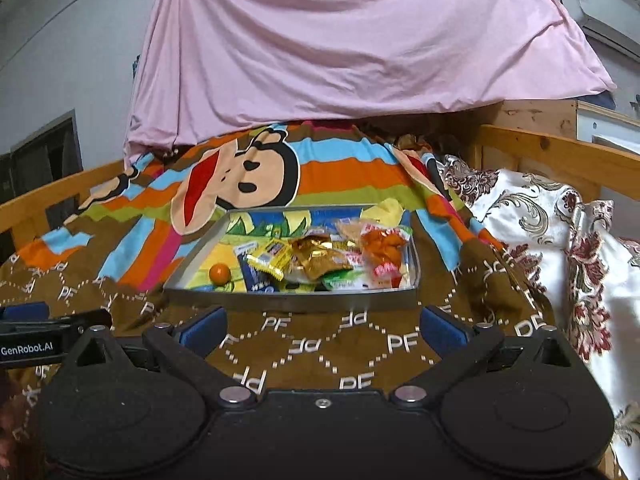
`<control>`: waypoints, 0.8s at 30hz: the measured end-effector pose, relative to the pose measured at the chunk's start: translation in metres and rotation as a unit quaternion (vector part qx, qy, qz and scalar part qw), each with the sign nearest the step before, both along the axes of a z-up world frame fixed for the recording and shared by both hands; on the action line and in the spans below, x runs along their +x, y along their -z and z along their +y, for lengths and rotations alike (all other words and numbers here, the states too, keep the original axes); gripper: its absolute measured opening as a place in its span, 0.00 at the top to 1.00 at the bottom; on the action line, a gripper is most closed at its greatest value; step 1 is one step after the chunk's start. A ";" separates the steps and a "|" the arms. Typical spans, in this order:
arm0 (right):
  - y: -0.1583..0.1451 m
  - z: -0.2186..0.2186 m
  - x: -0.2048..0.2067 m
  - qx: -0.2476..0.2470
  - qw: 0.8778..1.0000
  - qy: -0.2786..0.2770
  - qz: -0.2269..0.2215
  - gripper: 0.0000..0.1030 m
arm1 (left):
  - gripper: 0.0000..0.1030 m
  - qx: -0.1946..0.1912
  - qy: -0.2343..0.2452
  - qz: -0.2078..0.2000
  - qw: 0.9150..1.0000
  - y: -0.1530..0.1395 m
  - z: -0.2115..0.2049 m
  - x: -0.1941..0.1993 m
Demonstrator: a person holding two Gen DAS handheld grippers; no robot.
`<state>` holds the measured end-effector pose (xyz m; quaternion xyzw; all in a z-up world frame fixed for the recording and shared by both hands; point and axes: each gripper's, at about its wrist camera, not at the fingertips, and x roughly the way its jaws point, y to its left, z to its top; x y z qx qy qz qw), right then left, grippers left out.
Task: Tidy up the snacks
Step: 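Lift both tools away from the filled tin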
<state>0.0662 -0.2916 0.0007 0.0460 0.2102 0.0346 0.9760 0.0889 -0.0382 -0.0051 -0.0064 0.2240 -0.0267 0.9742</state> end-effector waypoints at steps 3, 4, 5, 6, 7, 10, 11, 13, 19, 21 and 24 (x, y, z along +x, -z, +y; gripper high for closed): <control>0.002 0.003 -0.007 -0.003 1.000 0.001 0.006 0.01 | 0.01 0.004 0.002 0.001 1.000 0.002 0.001 -0.006; 0.002 0.003 -0.009 -0.003 1.000 0.001 0.007 0.01 | 0.01 0.003 0.002 0.001 1.000 0.002 0.002 -0.007; 0.003 0.003 -0.010 -0.004 1.000 0.001 0.009 0.01 | 0.01 0.002 0.002 0.001 1.000 0.003 0.003 -0.008; 0.004 0.004 -0.011 -0.005 1.000 0.002 0.011 0.01 | 0.01 0.001 0.002 0.002 1.000 0.003 0.005 -0.009; 0.005 0.003 -0.011 -0.006 1.000 0.002 0.012 0.01 | 0.01 0.000 0.001 0.003 1.000 0.003 0.005 -0.010; 0.006 0.003 -0.011 -0.006 1.000 0.003 0.015 0.01 | 0.01 -0.003 -0.002 0.002 1.000 0.003 0.008 -0.010; 0.006 0.002 -0.010 -0.006 1.000 0.004 0.016 0.01 | 0.01 -0.004 -0.002 0.003 1.000 0.003 0.009 -0.011; 0.007 0.002 -0.010 -0.006 1.000 0.005 0.017 0.01 | 0.01 -0.004 -0.004 0.002 1.000 0.003 0.009 -0.011; 0.008 0.003 -0.007 -0.008 1.000 0.002 0.021 0.01 | 0.01 -0.005 -0.005 0.005 1.000 0.004 0.011 -0.011; 0.009 0.003 -0.006 -0.009 1.000 0.001 0.022 0.01 | 0.01 -0.005 -0.006 0.007 1.000 0.005 0.012 -0.010; 0.010 0.004 -0.006 -0.010 1.000 -0.001 0.023 0.01 | 0.01 -0.006 -0.014 0.010 1.000 0.005 0.012 -0.009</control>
